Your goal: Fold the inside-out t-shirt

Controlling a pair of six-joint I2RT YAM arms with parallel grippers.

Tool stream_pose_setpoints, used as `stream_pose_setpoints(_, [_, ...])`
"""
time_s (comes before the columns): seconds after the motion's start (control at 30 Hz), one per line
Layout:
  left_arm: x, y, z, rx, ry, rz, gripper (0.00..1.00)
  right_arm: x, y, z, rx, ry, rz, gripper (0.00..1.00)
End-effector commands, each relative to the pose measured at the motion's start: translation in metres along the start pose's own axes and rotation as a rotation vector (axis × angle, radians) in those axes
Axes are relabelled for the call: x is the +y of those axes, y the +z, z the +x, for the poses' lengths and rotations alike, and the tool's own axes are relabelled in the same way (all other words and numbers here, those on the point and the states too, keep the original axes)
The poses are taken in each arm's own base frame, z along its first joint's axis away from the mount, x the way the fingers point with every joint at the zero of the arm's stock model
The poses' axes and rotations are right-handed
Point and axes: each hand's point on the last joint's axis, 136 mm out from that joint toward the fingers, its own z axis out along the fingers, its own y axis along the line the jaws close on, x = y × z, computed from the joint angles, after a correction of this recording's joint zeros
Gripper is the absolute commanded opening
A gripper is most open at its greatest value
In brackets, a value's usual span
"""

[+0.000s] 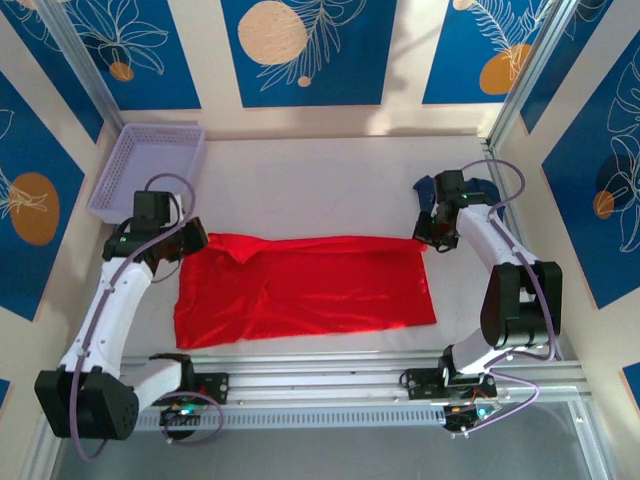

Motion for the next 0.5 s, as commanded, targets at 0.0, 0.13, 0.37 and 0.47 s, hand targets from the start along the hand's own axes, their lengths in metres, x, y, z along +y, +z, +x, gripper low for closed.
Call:
stream_pose_setpoints(0.0, [0.005,-0.013,0.014,0.024,-0.004,-0.009,0.0,-0.011,-0.005,0.009,0.011,0.024,0.035,0.02])
stream_pose_setpoints(0.13, [0.009,-0.02,0.023,0.037,-0.004,-0.025,0.0,-0.015,-0.002,0.015,0.03,0.038,0.05,0.02])
stream_pose_setpoints(0.37, [0.019,-0.031,0.042,0.07,0.001,-0.054,0.0,-0.02,0.004,0.024,0.067,0.059,0.068,0.03])
stream_pose_setpoints(0.47, [0.022,-0.027,0.053,0.099,-0.005,-0.053,0.0,-0.023,0.006,0.03,0.081,0.068,0.077,0.03])
